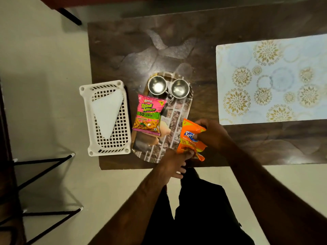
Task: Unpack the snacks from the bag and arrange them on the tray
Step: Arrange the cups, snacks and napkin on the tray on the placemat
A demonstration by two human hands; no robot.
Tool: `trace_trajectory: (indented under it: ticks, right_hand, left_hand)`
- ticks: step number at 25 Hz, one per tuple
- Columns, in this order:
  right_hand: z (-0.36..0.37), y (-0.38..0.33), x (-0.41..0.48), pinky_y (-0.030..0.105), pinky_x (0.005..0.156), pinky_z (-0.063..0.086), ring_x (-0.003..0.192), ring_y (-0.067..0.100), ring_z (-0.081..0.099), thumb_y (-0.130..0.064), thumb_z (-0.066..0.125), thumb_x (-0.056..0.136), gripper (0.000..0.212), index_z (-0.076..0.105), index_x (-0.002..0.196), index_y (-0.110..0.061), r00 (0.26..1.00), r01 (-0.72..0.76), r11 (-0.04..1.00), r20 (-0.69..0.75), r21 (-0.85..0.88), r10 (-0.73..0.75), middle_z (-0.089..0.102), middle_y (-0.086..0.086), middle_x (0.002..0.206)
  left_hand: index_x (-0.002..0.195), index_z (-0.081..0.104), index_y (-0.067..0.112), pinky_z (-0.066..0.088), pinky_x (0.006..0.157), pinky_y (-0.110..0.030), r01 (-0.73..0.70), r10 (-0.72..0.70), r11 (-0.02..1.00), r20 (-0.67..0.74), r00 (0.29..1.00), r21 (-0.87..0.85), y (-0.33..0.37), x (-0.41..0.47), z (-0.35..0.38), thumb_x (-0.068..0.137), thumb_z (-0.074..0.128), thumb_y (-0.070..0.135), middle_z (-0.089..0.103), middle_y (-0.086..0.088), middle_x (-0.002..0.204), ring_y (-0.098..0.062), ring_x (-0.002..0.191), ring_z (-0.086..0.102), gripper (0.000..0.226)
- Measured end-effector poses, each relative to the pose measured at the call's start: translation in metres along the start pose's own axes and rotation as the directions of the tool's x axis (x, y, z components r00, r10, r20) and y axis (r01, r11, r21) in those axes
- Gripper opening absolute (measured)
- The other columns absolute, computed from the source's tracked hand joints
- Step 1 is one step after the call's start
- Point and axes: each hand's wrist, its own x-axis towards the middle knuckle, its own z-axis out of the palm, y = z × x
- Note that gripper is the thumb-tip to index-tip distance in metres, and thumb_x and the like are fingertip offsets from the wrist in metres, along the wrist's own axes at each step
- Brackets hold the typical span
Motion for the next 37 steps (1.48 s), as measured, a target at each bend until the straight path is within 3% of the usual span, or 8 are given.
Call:
trace_trajectory:
  ticks: [4, 10, 15, 19, 25, 31, 35, 37]
  right_hand:
    - [-0.009, -0.030, 0.011, 0.032, 0.066, 0.066, 0.083, 0.016, 0.074, -0.006, 0.078, 0.092, 0.027, 0.070, 0.110, -0.025, 0.995, 0.035, 0.954, 0.079, 0.297, -0.061, 0.076, 0.003, 0.106]
    - [0.006, -0.050, 0.050, 0.028, 0.055, 0.062, 0.069, 0.010, 0.075, -0.008, 0.067, 0.101, 0.015, 0.070, 0.107, -0.022, 0.963, -0.139, 0.850, 0.269, 0.508, -0.003, 0.078, -0.003, 0.090]
    - [0.011, -0.033, 0.059, 0.028, 0.063, 0.060, 0.071, 0.015, 0.069, 0.000, 0.073, 0.095, 0.028, 0.075, 0.122, -0.005, 1.000, -0.028, 0.938, 0.004, 0.347, 0.028, 0.076, 0.011, 0.096]
    - [0.019, -0.029, 0.062, 0.048, 0.092, 0.064, 0.097, 0.033, 0.077, 0.001, 0.070, 0.094, 0.026, 0.079, 0.118, -0.006, 0.994, 0.050, 0.968, -0.106, 0.244, -0.025, 0.080, 0.019, 0.113]
    - [0.027, -0.045, 0.082, 0.027, 0.081, 0.053, 0.102, 0.018, 0.073, -0.015, 0.062, 0.096, 0.034, 0.078, 0.124, -0.027, 0.962, 0.079, 0.995, -0.264, 0.059, -0.061, 0.079, 0.000, 0.122]
    - [0.038, -0.045, 0.079, 0.020, 0.070, 0.040, 0.104, 0.023, 0.074, -0.019, 0.069, 0.093, 0.038, 0.071, 0.131, -0.016, 0.909, 0.105, 0.992, -0.411, 0.074, -0.066, 0.078, 0.004, 0.117]
    - [0.040, -0.038, 0.048, 0.026, 0.075, 0.040, 0.104, 0.028, 0.068, -0.008, 0.053, 0.088, 0.029, 0.075, 0.105, -0.013, 0.822, 0.086, 0.995, -0.568, 0.045, -0.045, 0.073, 0.006, 0.108]
    - [0.046, -0.043, 0.029, 0.027, 0.078, 0.040, 0.105, 0.029, 0.068, -0.007, 0.055, 0.090, 0.024, 0.075, 0.098, -0.018, 0.856, 0.093, 0.995, -0.512, 0.029, -0.065, 0.073, 0.006, 0.112]
  left_hand:
    - [0.110, 0.068, 0.009, 0.056, 0.092, -0.048, -0.081, 0.141, 0.861, 0.083, 0.987, -0.502, -0.002, -0.002, -0.021, 0.087, 0.075, 0.026, 0.073, -0.013, 0.109, -0.029, 0.104, 0.071, 0.030]
    - [0.101, 0.068, 0.013, 0.062, 0.079, -0.043, -0.226, 0.310, 0.557, -0.052, 0.949, -0.800, -0.012, 0.023, -0.036, 0.084, 0.074, 0.011, 0.076, -0.006, 0.088, -0.022, 0.085, 0.073, 0.018]
    - [0.112, 0.065, 0.011, 0.064, 0.068, -0.042, -0.294, 0.225, 0.713, -0.190, 0.956, -0.636, -0.022, 0.030, -0.035, 0.094, 0.063, 0.002, 0.077, -0.013, 0.094, -0.029, 0.077, 0.075, 0.020]
    - [0.122, 0.062, 0.006, 0.064, 0.074, -0.045, -0.280, 0.165, 0.787, -0.250, 0.954, -0.550, -0.019, 0.036, -0.032, 0.093, 0.065, 0.001, 0.074, -0.023, 0.108, -0.032, 0.082, 0.075, 0.030]
    - [0.115, 0.063, 0.002, 0.064, 0.064, -0.038, -0.253, 0.139, 0.838, -0.258, 0.956, -0.484, -0.003, 0.051, -0.032, 0.095, 0.064, 0.007, 0.078, -0.018, 0.091, -0.030, 0.073, 0.078, 0.020]
    - [0.105, 0.068, 0.001, 0.063, 0.056, -0.034, -0.252, 0.158, 0.862, -0.239, 0.958, -0.440, 0.008, 0.057, -0.037, 0.098, 0.061, 0.012, 0.075, -0.012, 0.079, -0.023, 0.060, 0.074, 0.015]
    - [0.097, 0.065, 0.006, 0.058, 0.048, -0.031, -0.171, 0.131, 0.948, -0.158, 0.979, -0.270, -0.002, 0.028, -0.061, 0.094, 0.066, 0.019, 0.074, -0.012, 0.076, -0.026, 0.056, 0.072, 0.013]
    - [0.092, 0.061, 0.007, 0.053, 0.043, -0.029, -0.219, 0.163, 0.946, -0.233, 0.959, -0.238, -0.008, 0.008, -0.088, 0.093, 0.064, 0.015, 0.070, -0.008, 0.063, -0.022, 0.045, 0.066, 0.009]
